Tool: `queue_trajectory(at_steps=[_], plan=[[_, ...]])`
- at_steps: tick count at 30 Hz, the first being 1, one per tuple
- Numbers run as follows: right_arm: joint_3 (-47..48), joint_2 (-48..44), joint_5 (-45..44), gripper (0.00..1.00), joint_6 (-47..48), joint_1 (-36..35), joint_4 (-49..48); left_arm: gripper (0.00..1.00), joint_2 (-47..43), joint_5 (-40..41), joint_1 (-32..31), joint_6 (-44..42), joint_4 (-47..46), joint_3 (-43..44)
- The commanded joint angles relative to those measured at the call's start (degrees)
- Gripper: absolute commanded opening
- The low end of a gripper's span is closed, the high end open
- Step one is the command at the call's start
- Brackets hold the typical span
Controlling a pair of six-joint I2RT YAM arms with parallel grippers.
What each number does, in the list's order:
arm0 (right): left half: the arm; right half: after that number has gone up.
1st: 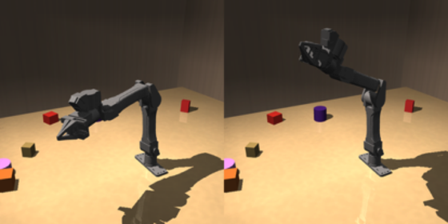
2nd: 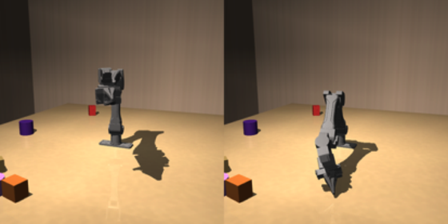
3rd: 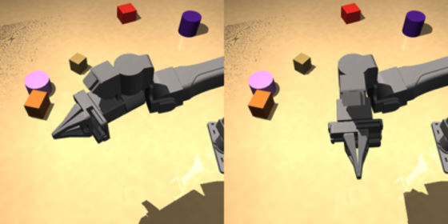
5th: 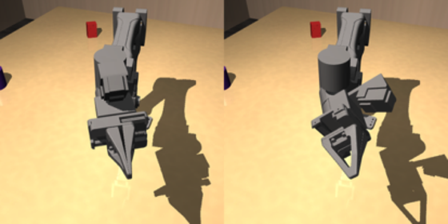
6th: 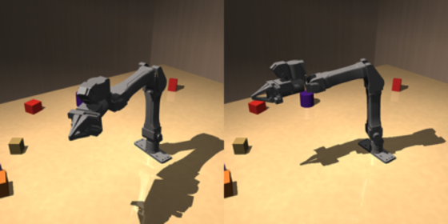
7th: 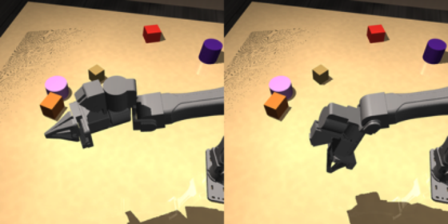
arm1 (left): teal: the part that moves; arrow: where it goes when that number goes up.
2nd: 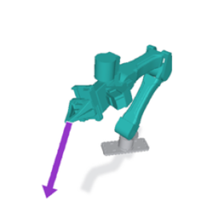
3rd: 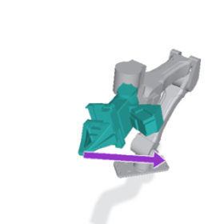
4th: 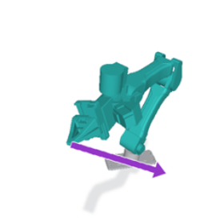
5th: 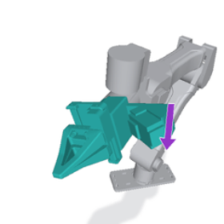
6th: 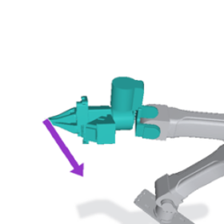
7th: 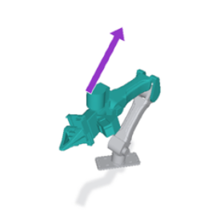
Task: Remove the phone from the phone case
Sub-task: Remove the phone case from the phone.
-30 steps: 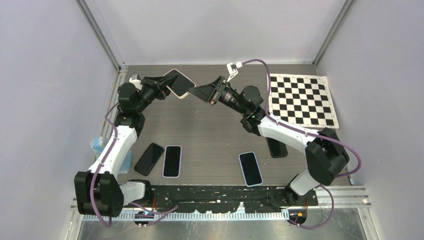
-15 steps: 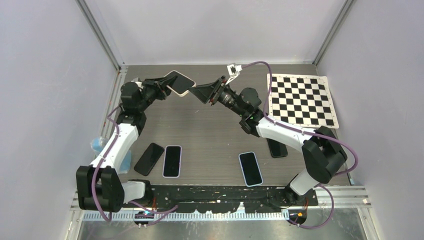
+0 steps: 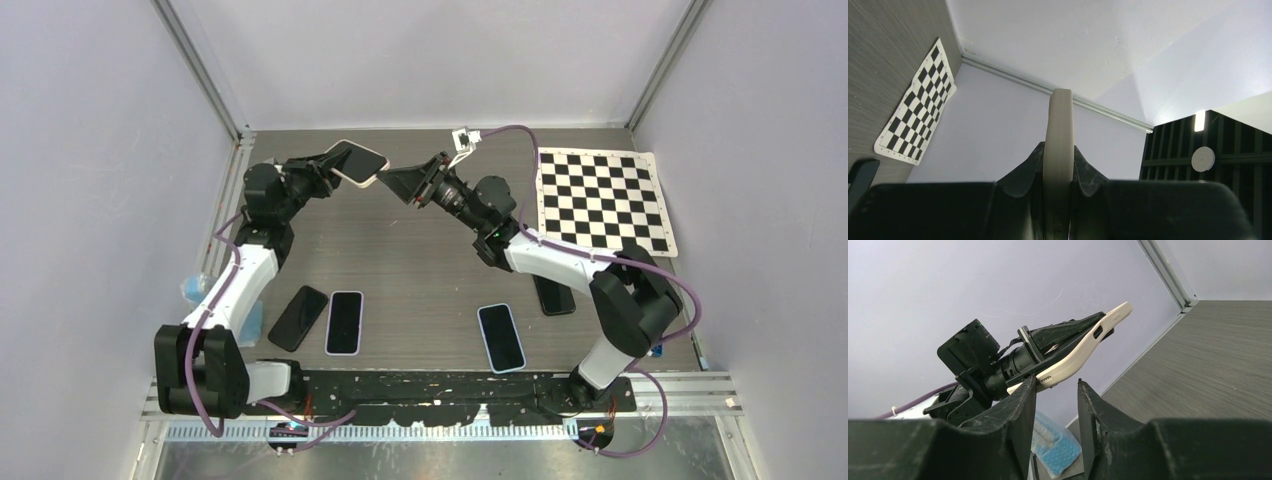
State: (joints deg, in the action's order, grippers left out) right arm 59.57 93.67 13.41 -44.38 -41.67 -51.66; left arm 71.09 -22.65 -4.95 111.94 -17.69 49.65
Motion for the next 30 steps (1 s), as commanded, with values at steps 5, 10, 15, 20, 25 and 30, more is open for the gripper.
queue_trajectory(at_steps=[5,10,15,20,25,30], plan=[[-1.3,8.1,-2.0,0.24,-6.5,0.1,13.6,0.0,-2.6,-8.8,-2.2,6.2,-20.6,4.4],[-1.0,9.1,0.3,0.07,-13.6,0.2,10.4,0.0,-1.9,-8.1,-2.2,5.7,-24.6,5.1],[-0.8,9.5,1.0,0.01,-15.6,0.3,10.9,0.0,-1.6,-8.2,-2.2,5.0,-25.8,6.2],[3.8,9.4,0.7,0.01,-18.0,0.6,21.5,0.0,-1.7,-10.2,-2.3,2.9,-25.8,7.4],[7.4,9.8,1.9,0.01,-20.5,1.1,29.0,0.0,-2.0,-12.7,-2.5,0.5,-26.0,7.8],[6.4,7.1,4.2,0.1,-20.3,1.4,22.9,0.0,-2.6,-15.4,-2.5,-3.8,-24.7,7.2]])
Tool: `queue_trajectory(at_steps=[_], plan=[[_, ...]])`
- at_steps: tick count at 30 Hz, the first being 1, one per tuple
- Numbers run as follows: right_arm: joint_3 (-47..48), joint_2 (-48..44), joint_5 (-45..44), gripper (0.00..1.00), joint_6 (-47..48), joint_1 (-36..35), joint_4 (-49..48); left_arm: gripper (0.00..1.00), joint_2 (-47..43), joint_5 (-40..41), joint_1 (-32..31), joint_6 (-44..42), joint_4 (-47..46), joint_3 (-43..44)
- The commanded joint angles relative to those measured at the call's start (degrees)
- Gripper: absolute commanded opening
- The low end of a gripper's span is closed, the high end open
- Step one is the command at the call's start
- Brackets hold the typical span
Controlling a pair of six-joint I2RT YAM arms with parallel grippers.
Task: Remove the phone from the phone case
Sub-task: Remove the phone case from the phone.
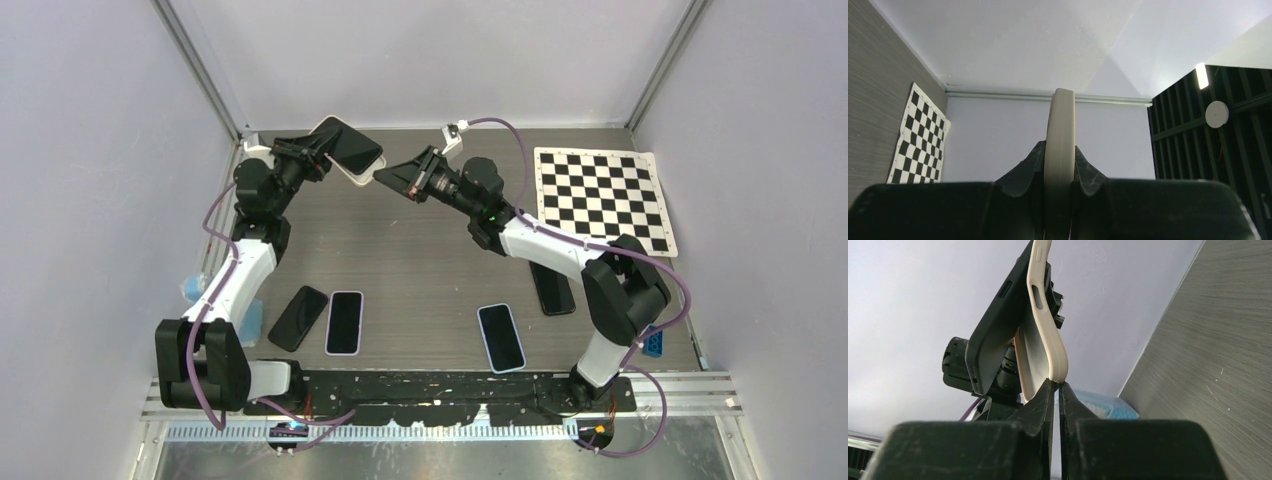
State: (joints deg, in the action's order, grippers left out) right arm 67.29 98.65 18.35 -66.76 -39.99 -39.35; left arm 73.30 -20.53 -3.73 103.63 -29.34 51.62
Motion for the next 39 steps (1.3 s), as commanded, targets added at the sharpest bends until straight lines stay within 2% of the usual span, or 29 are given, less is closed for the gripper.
queue_trajectory(at_steps=[1,4,6,10,16,18,22,23,26,27,28,30,33,34,36,39], plan=[[-1.4,1.5,-0.2,0.12,1.9,-0.2,8.4,0.0,-4.8,-18.1,-3.7,3.7,-13.1,5.2],[-1.3,0.9,2.3,0.3,0.4,0.0,6.2,0.0,-4.6,-20.0,-4.0,0.9,-12.9,5.5],[-1.5,0.7,3.3,0.37,-0.7,0.0,3.1,0.0,-4.6,-20.4,-4.1,-0.1,-12.9,5.2],[-1.4,1.2,4.6,0.44,-4.4,0.1,-0.8,0.0,-4.4,-20.8,-4.6,-1.1,-12.8,4.6],[-0.4,4.1,6.9,0.45,-10.6,0.1,-6.7,0.0,-3.9,-21.4,-5.4,-4.0,-12.4,3.2],[0.7,5.1,8.3,0.44,-11.8,0.0,-5.0,0.0,-4.4,-20.5,-5.5,-6.2,-11.0,2.1],[0.1,5.2,8.8,0.35,-13.9,0.0,-6.4,0.0,-5.8,-19.2,-5.5,-13.9,-2.4,1.2],[-0.2,5.1,8.9,0.27,-14.2,0.1,-6.8,0.01,-5.9,-18.9,-5.6,-15.3,-1.4,1.1],[-1.3,4.6,8.5,0.11,-15.1,0.2,-9.3,0.1,-6.2,-18.4,-5.4,-18.3,0.9,1.2],[-2.0,4.5,8.4,0.04,-15.3,0.2,-10.1,0.17,-6.2,-18.3,-5.5,-19.4,1.7,1.3],[-2.4,4.4,8.0,0.02,-16.0,0.3,-12.2,0.22,-6.2,-18.2,-5.5,-20.5,2.8,1.4],[-3.7,4.0,7.4,0.01,-16.9,0.6,-15.6,0.33,-6.6,-17.6,-5.4,-22.8,5.1,1.0],[-6.0,3.5,6.0,0.01,-17.0,1.1,-19.3,0.59,-8.1,-15.7,-4.9,-26.7,7.7,-0.2],[-7.0,3.4,5.2,0.01,-17.2,1.6,-20.2,0.65,-9.0,-15.2,-4.3,-28.4,9.1,-0.4],[-8.2,3.3,3.9,0.01,-17.8,2.5,-21.6,0.73,-11.3,-13.9,-2.2,-33.9,15.4,0.5],[-9.0,3.0,2.5,0.01,-17.0,3.9,-21.3,0.8,-14.5,-8.2,-0.4,-43.6,32.3,3.5]])
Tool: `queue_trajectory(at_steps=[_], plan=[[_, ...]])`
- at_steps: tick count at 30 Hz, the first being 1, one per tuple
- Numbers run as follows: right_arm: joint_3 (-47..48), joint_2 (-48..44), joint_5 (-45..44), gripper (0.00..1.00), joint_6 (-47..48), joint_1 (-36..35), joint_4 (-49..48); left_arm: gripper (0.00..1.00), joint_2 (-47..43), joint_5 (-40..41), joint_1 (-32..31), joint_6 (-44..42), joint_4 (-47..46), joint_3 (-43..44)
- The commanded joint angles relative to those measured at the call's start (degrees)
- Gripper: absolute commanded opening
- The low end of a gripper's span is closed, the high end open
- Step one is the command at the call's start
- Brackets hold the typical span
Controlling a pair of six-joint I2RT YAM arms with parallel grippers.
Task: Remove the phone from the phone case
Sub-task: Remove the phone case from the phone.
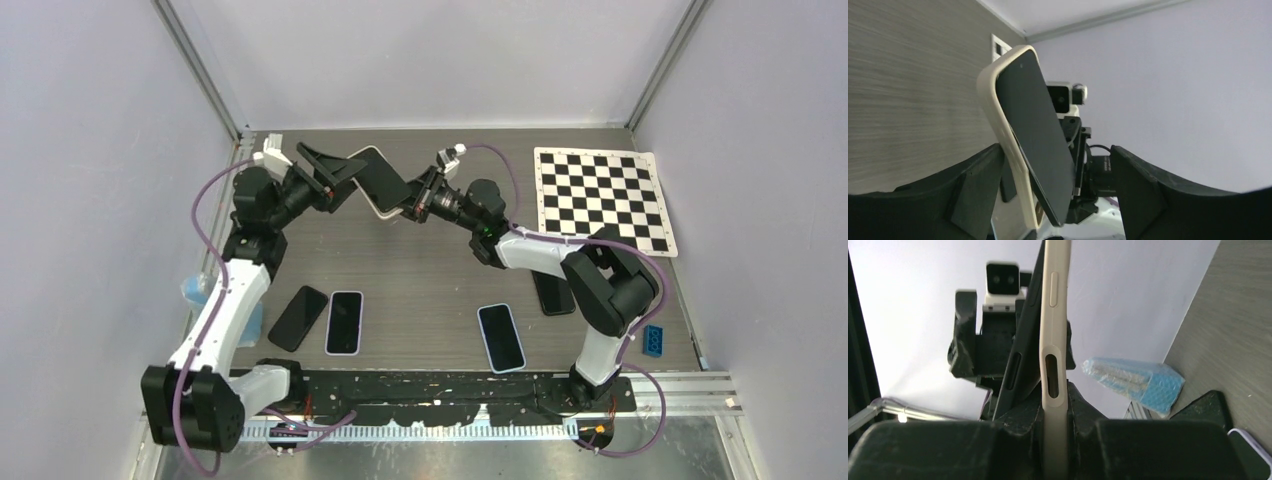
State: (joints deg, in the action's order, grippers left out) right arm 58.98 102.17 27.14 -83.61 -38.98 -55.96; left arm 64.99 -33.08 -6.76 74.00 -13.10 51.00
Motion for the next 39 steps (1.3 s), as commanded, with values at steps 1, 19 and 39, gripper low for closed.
queue_trajectory(at_steps=[1,19,39], plan=[[-1.0,-0.6,-6.6,0.01,0.4,3.0,-4.3,0.81,-7.0,6.6,2.7,-15.9,20.4,4.6],[0.5,7.2,-11.0,0.01,8.6,2.4,-12.2,0.76,-11.7,-2.5,1.7,1.6,7.5,-8.2],[1.4,7.5,-6.1,0.01,7.1,-0.2,-16.3,0.55,-0.7,-6.7,0.1,6.3,-2.3,-10.7]])
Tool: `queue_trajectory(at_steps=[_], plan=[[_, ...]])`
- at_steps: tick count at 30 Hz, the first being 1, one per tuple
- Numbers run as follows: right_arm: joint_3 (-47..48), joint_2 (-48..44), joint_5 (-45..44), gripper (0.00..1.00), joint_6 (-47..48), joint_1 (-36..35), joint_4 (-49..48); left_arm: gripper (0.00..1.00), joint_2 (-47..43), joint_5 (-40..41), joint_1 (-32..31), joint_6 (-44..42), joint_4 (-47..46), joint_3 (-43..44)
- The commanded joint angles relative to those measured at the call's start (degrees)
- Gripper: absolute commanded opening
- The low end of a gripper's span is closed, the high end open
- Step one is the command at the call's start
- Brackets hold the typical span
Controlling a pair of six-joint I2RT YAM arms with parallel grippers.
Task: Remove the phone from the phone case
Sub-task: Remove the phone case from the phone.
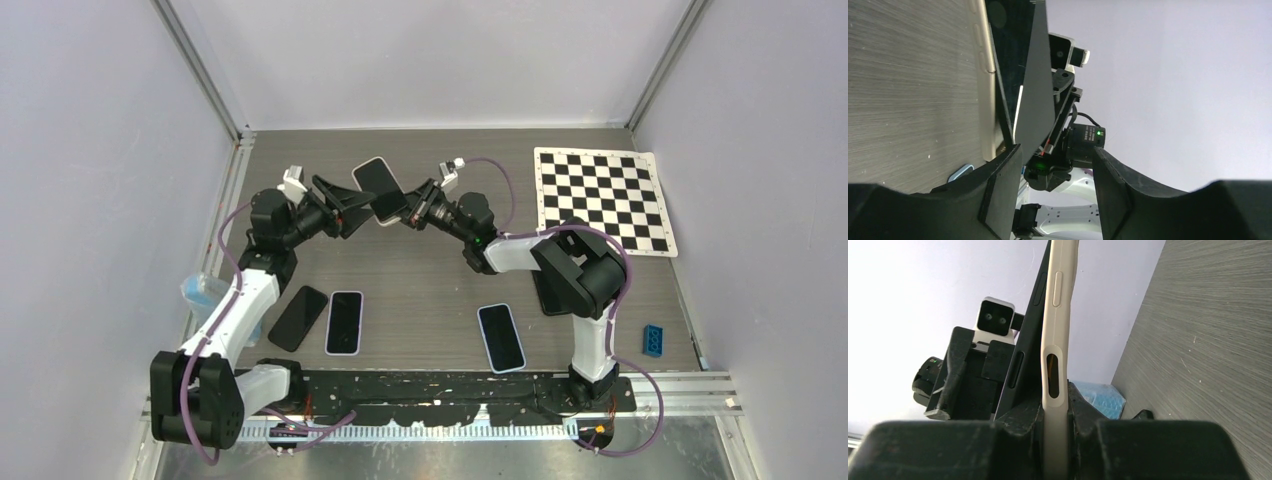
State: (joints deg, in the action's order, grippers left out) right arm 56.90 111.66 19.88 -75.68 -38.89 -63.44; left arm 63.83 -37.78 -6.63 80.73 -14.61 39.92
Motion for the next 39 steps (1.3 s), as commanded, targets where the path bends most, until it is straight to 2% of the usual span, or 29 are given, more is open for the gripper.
queue_trajectory(at_steps=[1,10,12,15,21,30,34,39], plan=[[3.6,-1.8,1.3,0.01,-1.0,-0.3,-9.0,0.55,0.6,-2.0,-0.1,-1.1,-0.2,0.2],[3.9,-1.8,1.4,0.01,-1.1,-0.5,-8.9,0.61,0.5,-0.5,-0.1,-1.7,2.1,0.5],[4.1,-1.8,1.4,0.01,-1.3,-0.9,-8.9,0.59,1.1,-1.2,-0.1,-0.5,0.3,0.4],[4.3,-1.7,1.6,0.01,-1.4,-1.4,-8.9,0.47,1.6,-1.8,-0.1,1.2,-2.2,0.0],[4.2,-1.8,1.5,0.01,-0.7,-1.5,-8.3,0.34,0.0,-0.9,-0.1,-0.1,1.0,-0.2],[5.0,-0.9,2.6,0.01,-0.5,-2.3,-8.6,0.31,-1.1,-0.6,0.0,1.6,2.0,0.3],[7.1,-0.2,5.2,0.0,-0.9,-3.3,-9.5,0.28,1.0,-1.5,0.0,9.9,-5.4,-1.1],[8.1,-0.7,6.1,0.01,-0.4,-4.2,-9.2,0.28,3.0,-1.5,0.0,10.0,-5.4,-1.3]])
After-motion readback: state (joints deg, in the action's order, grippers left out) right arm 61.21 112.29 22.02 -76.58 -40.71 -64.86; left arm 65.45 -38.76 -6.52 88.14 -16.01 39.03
